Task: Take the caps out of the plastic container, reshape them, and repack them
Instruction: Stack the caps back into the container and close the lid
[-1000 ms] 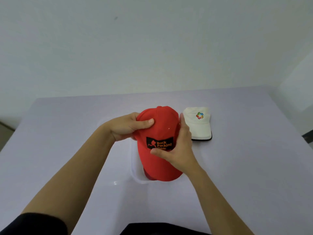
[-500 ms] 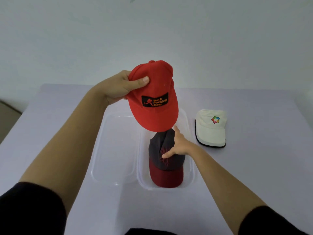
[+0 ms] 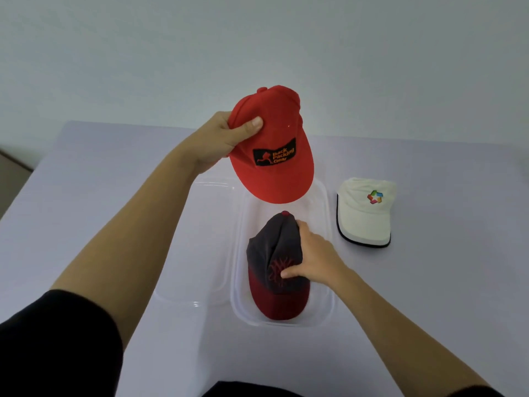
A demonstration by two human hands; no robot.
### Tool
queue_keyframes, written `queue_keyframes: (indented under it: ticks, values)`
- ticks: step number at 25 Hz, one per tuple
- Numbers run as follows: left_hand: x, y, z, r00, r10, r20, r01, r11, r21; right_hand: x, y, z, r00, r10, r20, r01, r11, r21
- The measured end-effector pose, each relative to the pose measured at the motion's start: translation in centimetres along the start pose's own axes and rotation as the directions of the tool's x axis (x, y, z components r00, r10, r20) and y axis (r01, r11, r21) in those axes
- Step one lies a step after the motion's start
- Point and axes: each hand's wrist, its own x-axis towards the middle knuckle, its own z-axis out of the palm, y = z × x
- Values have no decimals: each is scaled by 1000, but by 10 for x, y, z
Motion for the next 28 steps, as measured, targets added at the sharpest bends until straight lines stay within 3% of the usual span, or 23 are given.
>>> queue_keyframes:
  ticks: [2, 5, 10, 14, 16, 18, 21, 24, 28]
  values:
    - [5, -10, 7, 1000, -20, 5, 20, 1000, -14, -14, -3, 3, 995, -43, -92, 28, 987, -160]
    - [8, -29, 23, 980, -132, 150, 119, 989, 93, -32, -12, 8, 973, -116, -198, 60, 961, -269]
    - [2, -75, 48, 806, -425, 413, 352, 904, 244, -53, -13, 28, 868, -277, -412, 84, 900, -428]
    - [-4, -117, 64, 664, -552, 505, 444, 834, 327, -59, -16, 33, 869, -206, -450, 3, 912, -410]
    - [-7, -132, 70, 645, -587, 490, 493, 809, 320, -55, -17, 24, 920, -118, -373, -20, 938, -346]
    - [-8, -136, 73, 679, -582, 448, 528, 811, 254, -44, -12, 15, 976, -23, -216, -23, 977, -210]
    - [-7, -131, 75, 767, -553, 326, 537, 831, 148, -22, 1, 6, 994, 47, -98, -56, 995, -84]
    - [-13, -132, 74, 855, -479, 200, 478, 877, 58, -6, 8, 6, 996, 47, -80, -50, 998, -46]
    - [-27, -129, 78, 916, -370, 152, 354, 927, 126, 0, 17, -1, 992, 14, -128, -26, 996, -89]
